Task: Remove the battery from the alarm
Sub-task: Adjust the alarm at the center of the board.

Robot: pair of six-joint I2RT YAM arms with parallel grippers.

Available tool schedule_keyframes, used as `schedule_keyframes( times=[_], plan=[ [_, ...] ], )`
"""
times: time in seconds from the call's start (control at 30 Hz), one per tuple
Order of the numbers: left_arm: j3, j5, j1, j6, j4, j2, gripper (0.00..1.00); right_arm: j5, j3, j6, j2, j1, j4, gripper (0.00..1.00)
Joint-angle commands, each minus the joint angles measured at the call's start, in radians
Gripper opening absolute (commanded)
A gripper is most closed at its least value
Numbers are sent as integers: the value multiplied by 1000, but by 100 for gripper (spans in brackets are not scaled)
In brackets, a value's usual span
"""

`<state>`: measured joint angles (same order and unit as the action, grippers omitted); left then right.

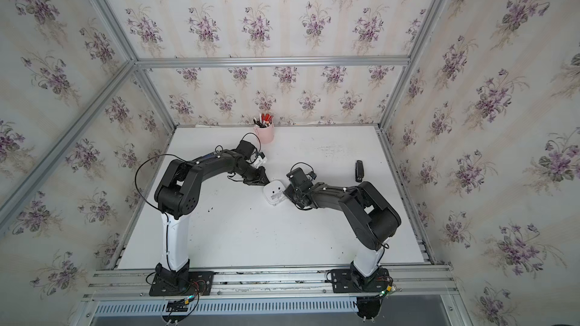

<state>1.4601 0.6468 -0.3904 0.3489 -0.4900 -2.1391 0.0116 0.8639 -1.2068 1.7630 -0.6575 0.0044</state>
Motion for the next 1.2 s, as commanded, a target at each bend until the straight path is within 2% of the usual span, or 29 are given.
schedule_keyframes(
  times=[0.0,0.4,0.57,0.7,0.9,1.03,1.17],
  plan=[
    [-27,23,-5,-4,27,26,17,20,24,60,23,11,-55,0],
    [-228,25,-33,30,69,175,16,152,223,217,186,22,-128,0],
    [-291,-4,-31,38,74,202,16,49,265,251,127,55,-243,0],
    [-290,-8,-30,33,70,209,16,25,189,211,-15,63,-330,0],
    [-237,-60,-1,31,34,209,16,47,-41,80,-250,12,-353,0],
    [-178,-64,3,23,27,181,17,46,-170,-43,-302,-68,-283,0],
    [-140,-29,-8,12,38,155,16,33,-223,-108,-260,-107,-174,0]
  ],
)
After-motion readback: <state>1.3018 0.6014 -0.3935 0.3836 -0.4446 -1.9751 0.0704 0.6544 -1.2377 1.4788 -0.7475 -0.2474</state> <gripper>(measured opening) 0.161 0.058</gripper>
